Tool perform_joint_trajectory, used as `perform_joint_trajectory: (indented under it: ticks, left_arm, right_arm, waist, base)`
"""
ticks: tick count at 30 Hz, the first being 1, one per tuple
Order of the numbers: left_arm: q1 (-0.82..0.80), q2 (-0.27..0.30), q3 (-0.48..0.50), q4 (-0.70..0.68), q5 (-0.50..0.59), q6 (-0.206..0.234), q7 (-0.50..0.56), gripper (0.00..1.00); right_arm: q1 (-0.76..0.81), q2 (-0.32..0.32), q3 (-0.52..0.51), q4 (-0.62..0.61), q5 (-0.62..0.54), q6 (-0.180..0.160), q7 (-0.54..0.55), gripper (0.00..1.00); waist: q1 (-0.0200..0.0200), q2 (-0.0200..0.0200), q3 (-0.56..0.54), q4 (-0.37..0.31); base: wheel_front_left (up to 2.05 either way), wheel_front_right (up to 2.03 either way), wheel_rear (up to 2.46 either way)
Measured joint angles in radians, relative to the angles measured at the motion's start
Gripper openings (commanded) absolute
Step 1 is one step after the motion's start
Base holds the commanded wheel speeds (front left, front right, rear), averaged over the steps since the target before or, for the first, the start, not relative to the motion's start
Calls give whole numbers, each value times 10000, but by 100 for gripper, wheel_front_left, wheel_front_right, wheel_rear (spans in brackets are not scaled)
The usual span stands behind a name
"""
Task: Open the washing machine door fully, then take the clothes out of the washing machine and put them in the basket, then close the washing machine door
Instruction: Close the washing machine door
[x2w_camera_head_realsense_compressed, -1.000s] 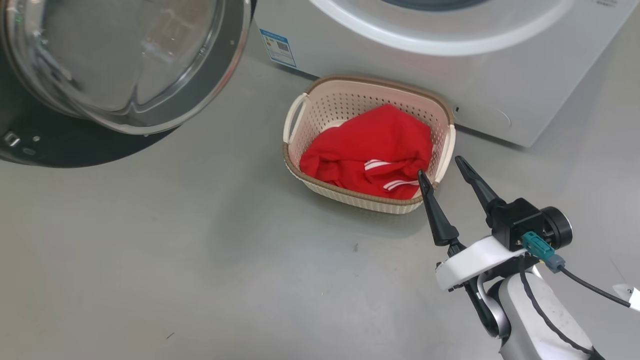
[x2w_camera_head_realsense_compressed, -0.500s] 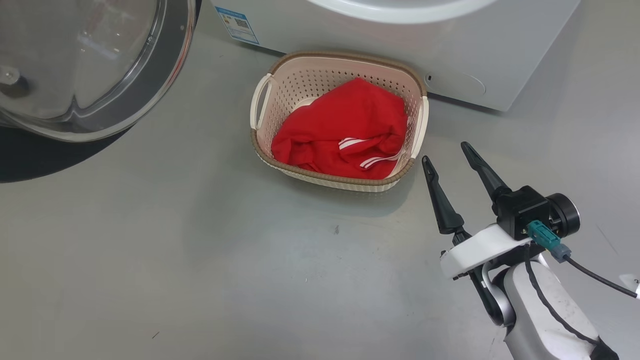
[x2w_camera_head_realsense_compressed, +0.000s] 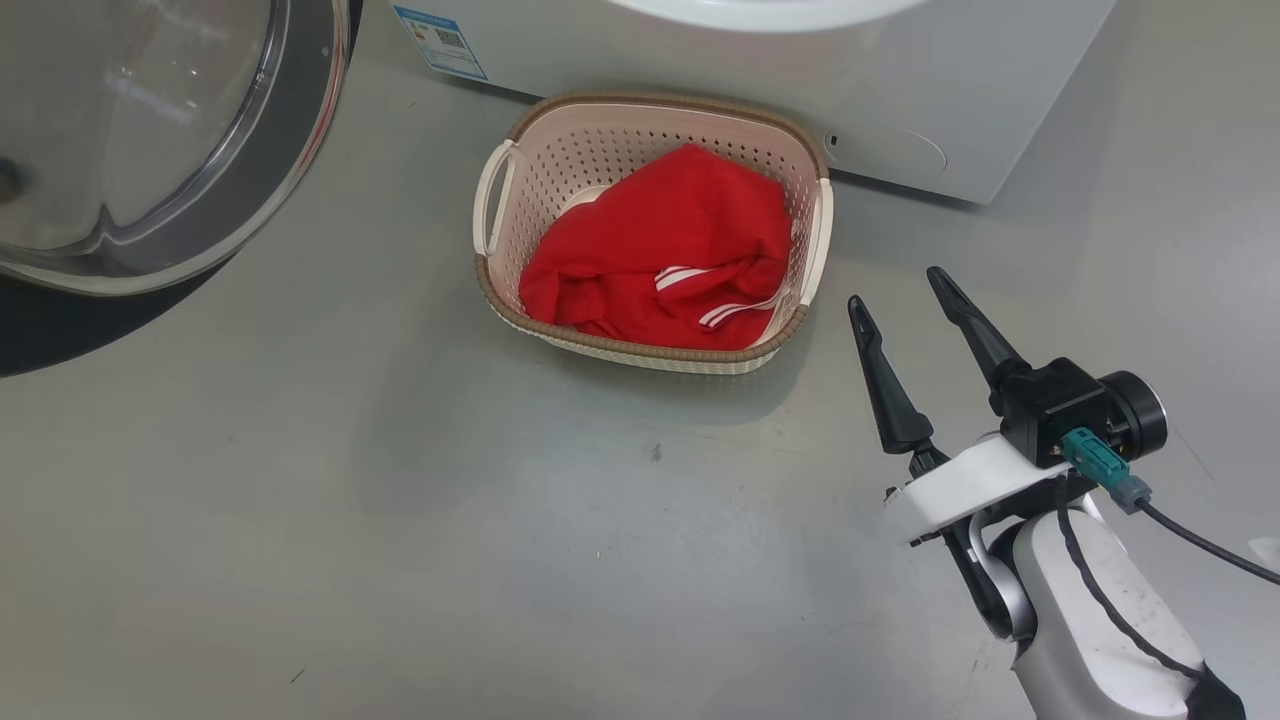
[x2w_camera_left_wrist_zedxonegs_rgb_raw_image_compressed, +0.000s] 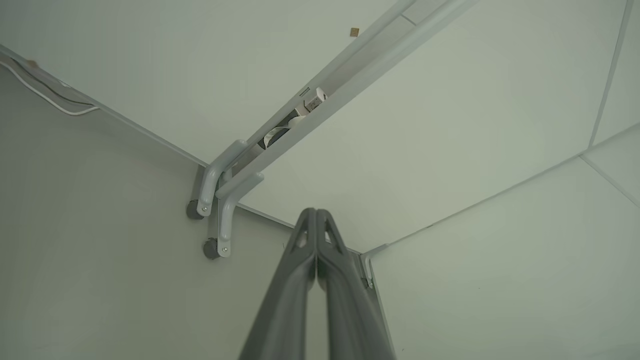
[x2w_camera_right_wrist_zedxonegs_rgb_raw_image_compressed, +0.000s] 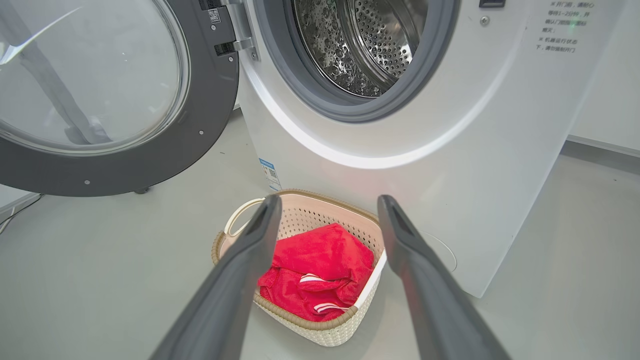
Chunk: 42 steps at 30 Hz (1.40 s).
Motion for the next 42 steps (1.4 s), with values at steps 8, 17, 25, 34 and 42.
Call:
perform_joint_trajectory:
  ticks: [8, 17, 25, 34, 42]
  left_arm:
    - [-811, 6, 508, 915, -951, 437, 1298, 0]
    - [-1205, 86, 165, 1693, -1172, 788, 2775, 0]
    - [-1375, 146, -67, 2048, -1185, 788, 3664, 0]
    - [-1464, 364, -113, 2253, -1367, 681, 4307, 0]
    - [-1470, 510, -345, 2452, -1478, 314, 5267, 0]
  right_arm:
    - [-12, -6, -2, 0, 0, 0, 0, 100]
    - [-75, -10, 8, -2, 0, -2, 0, 100]
    - [-145, -12, 17, -2, -13, -75, 0, 100]
    - [-185, -19, 17, 0, -13, -75, 0, 100]
    - [-193, -17, 17, 12, -13, -75, -12, 100]
  waist:
    - [0, 0, 9, -89]
    - [0, 0, 23, -188]
    - [0, 0, 76, -265]
    - [0, 0, 58, -289]
    - [0, 1, 9, -252]
  base:
    - [0, 0, 0]
    - [0, 0, 0]
    - [0, 0, 0]
    - [0, 0, 0]
    - [0, 0, 0]
